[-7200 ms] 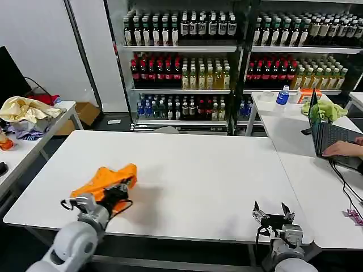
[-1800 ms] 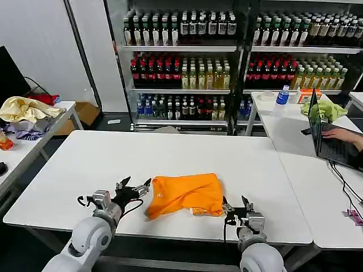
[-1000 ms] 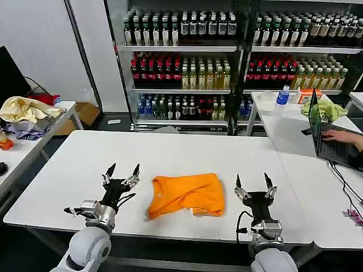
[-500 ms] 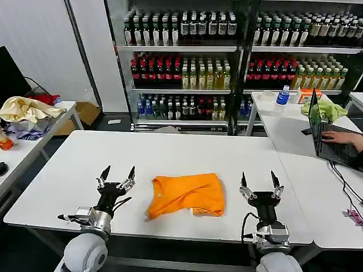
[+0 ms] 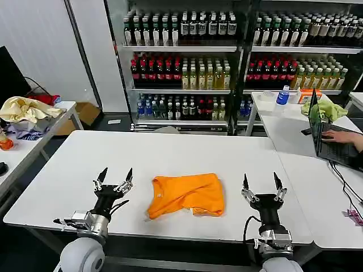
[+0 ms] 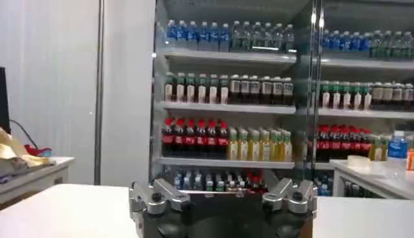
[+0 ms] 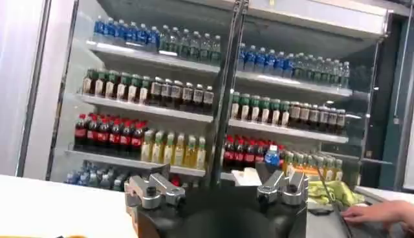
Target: Fold and organize the clothes.
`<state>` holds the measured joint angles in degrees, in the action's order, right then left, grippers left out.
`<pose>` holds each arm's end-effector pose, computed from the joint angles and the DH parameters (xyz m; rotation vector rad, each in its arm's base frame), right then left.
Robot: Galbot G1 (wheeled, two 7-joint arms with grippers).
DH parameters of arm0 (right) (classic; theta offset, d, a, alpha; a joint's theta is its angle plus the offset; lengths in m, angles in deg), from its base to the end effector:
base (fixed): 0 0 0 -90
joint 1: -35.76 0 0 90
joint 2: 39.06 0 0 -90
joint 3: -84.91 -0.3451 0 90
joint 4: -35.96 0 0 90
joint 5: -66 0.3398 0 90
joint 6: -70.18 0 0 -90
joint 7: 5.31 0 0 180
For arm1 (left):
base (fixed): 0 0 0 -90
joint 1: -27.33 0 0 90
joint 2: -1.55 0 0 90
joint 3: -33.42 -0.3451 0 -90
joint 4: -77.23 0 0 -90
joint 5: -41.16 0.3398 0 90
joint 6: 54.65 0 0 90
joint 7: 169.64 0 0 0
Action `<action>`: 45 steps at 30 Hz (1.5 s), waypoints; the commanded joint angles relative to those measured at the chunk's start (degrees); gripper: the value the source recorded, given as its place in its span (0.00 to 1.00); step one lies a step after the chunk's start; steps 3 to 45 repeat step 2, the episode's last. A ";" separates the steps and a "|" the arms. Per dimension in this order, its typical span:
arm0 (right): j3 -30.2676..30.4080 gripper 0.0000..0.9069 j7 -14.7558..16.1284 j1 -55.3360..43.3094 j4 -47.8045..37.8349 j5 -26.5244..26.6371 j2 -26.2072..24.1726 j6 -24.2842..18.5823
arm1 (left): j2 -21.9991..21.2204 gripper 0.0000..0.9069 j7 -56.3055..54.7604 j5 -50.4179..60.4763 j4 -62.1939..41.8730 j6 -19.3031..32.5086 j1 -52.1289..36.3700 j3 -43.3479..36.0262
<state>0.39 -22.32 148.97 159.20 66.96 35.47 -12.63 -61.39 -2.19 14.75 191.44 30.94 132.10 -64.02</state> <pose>0.1968 -0.0162 -0.2588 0.1457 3.0636 -0.2794 0.2458 0.0579 -0.2732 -0.1266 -3.1209 0.0651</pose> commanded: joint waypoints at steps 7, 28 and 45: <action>-0.90 1.00 0.14 0.78 0.88 -1.16 0.28 0.28 | 0.00 1.00 0.05 0.15 0.59 0.13 1.01 0.46; -0.90 1.00 0.14 0.78 0.88 -1.16 0.28 0.28 | 0.00 1.00 0.05 0.15 0.59 0.13 1.01 0.46; -0.90 1.00 0.14 0.78 0.88 -1.16 0.28 0.28 | 0.00 1.00 0.05 0.15 0.59 0.13 1.01 0.46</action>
